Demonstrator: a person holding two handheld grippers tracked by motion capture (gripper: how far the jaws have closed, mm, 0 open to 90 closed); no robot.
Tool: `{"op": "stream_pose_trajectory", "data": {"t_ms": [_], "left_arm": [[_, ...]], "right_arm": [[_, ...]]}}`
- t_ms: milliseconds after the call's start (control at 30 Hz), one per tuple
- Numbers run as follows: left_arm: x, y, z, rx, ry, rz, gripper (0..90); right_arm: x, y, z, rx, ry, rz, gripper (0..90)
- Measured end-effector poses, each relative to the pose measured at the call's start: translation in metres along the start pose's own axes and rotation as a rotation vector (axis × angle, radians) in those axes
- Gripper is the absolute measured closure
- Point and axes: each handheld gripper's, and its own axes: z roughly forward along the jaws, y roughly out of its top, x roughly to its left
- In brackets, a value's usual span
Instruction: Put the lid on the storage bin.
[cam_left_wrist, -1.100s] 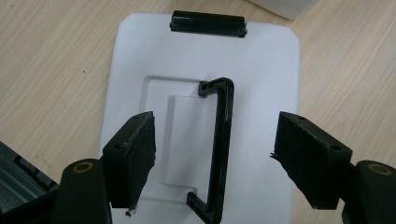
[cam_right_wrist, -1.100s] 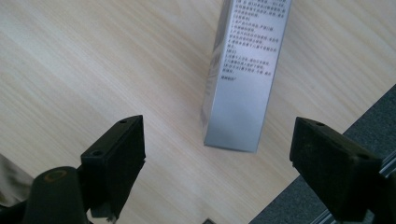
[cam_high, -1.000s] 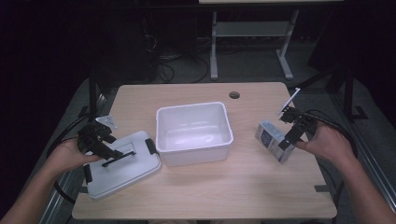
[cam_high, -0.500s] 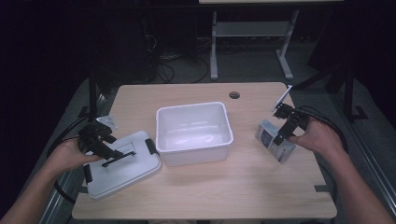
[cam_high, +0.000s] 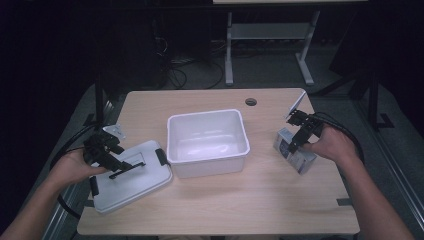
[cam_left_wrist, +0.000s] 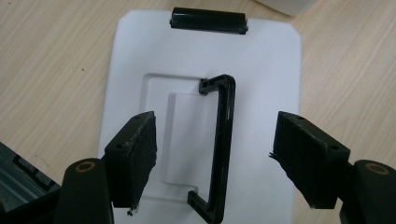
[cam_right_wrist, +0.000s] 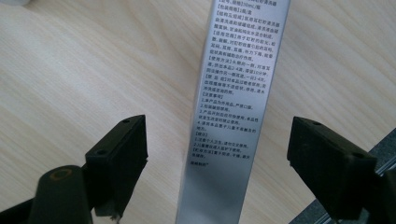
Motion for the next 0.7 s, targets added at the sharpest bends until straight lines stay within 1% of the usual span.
{"op": "stream_pose_trajectory", "data": {"t_ms": [267, 467, 700], "left_arm": [[0.000, -0.002, 0.000, 0.002, -0.001, -0.003, 29.7], [0.000, -0.002, 0.000, 0.002, -0.002, -0.004, 30.0], [0.001, -0.002, 0.001, 0.009, -0.003, 0.000, 30.6]], "right_arm": [[-0.004, 0.002, 0.005, -0.008, 0.005, 0.001, 22.1], [-0.004, 0.004, 0.010, -0.001, 0.009, 0.012, 24.4], [-0.005, 0.006, 0.014, 0.000, 0.020, 0.005, 29.6]]}}
